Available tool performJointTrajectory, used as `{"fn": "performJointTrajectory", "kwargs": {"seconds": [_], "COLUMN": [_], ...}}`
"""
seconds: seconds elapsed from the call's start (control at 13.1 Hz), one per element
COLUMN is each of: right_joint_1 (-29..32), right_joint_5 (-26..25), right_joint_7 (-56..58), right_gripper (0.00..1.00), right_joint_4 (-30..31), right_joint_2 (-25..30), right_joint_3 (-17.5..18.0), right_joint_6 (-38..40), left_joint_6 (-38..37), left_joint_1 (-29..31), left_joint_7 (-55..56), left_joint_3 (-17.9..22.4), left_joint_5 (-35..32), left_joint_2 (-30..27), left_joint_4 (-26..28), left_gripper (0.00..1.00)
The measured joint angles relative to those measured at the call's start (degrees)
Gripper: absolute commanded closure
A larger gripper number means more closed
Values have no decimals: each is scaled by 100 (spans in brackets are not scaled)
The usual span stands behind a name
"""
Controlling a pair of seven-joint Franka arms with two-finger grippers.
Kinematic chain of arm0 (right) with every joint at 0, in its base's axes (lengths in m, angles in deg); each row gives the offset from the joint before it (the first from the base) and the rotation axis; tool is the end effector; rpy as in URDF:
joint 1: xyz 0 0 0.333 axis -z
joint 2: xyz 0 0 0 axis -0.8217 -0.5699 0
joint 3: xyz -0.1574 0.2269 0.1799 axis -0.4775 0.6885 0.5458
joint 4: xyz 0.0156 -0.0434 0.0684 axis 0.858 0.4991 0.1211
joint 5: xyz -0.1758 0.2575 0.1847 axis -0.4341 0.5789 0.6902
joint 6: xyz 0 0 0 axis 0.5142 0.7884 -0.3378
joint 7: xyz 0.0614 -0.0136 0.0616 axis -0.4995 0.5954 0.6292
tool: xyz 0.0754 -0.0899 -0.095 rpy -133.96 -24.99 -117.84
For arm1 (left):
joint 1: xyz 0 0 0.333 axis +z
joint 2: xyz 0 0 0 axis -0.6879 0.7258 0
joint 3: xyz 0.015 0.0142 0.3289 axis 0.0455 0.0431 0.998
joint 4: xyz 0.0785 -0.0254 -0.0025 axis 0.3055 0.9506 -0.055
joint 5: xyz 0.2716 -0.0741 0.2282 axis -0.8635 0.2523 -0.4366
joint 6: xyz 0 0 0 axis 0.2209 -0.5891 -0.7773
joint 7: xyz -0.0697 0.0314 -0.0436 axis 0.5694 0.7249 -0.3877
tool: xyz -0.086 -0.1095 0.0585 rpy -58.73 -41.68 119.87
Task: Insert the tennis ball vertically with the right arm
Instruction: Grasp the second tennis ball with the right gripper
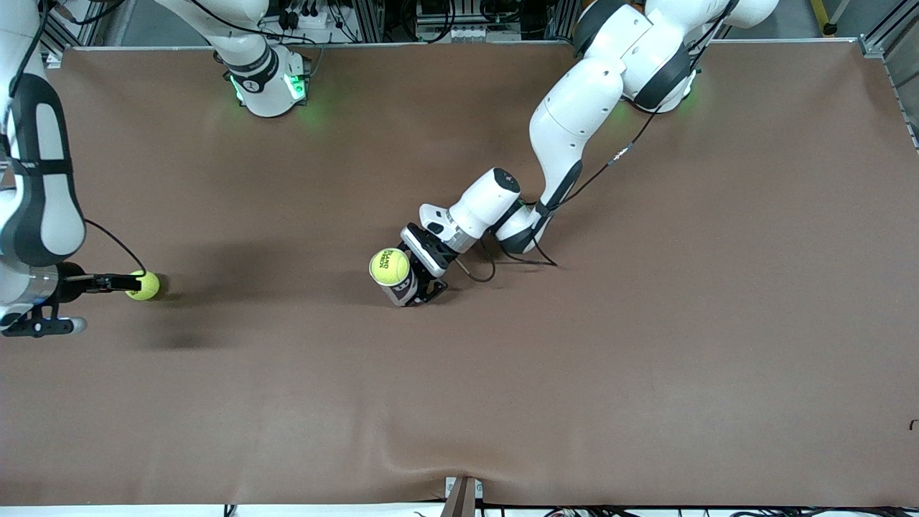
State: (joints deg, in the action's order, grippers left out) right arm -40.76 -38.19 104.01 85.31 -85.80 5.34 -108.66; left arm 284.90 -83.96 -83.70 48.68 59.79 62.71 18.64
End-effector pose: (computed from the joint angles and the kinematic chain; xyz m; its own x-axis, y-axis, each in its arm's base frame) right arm 0.5973 -0.1863 0.2830 0.9787 0.0770 -0.1905 0.0714 -0.9968 -0.0358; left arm 0.5042 -0.5854 0.1376 0.4017 -0.3751 0.8354 -0.7775 -0.6216 0.0948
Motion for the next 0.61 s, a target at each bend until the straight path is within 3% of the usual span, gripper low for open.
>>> {"fn": "performJointTrajectory", "kwargs": {"seconds": [0.61], "right_joint_1": [235], "right_joint_5": [-23], "right_joint_7": [500], "right_gripper": [0], "right_joint_4": [294], "right_joint_2": [-389], "right_joint_3": [-37], "right_joint_6": [-581], "left_joint_6": [0], "left_joint_1": [-21], "left_joint_7": [0], "left_joint_3": [0], "left_joint_5": [0], "left_joint_2": [0], "left_joint_4": [1], "left_gripper": [24]}}
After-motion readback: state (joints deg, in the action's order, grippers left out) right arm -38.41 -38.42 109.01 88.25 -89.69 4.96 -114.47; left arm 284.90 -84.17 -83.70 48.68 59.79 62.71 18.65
